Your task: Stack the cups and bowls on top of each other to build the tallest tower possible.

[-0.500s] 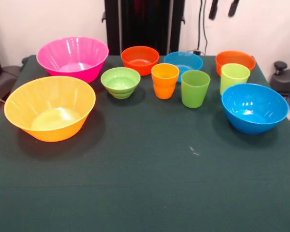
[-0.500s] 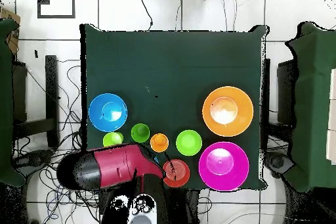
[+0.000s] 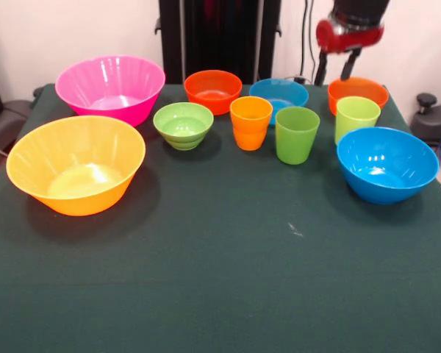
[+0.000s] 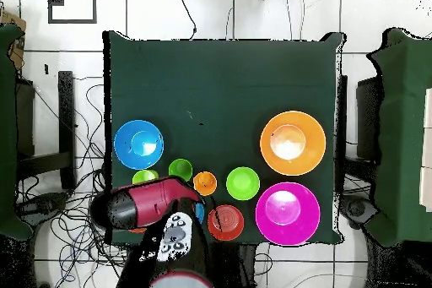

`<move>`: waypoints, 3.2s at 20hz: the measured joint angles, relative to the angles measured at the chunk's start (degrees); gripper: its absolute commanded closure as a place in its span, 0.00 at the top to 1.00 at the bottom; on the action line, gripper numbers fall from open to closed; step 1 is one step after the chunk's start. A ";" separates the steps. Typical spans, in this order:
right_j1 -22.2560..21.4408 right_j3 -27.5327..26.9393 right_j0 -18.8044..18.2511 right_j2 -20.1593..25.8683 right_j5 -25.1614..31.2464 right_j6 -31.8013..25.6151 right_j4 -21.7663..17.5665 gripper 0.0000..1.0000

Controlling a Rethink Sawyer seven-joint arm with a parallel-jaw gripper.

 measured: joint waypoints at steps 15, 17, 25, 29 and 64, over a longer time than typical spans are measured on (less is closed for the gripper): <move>4.99 -2.03 -0.24 -0.80 -1.38 0.02 0.15 1.00; 4.90 -2.03 -0.24 -0.73 -1.38 0.02 0.47 1.00; 3.73 -2.18 -0.24 0.29 -1.05 0.02 3.68 1.00; 2.42 -2.41 -0.24 1.13 -0.13 0.02 5.53 1.00; 6.28 -22.02 -1.75 1.68 7.98 0.02 8.80 1.00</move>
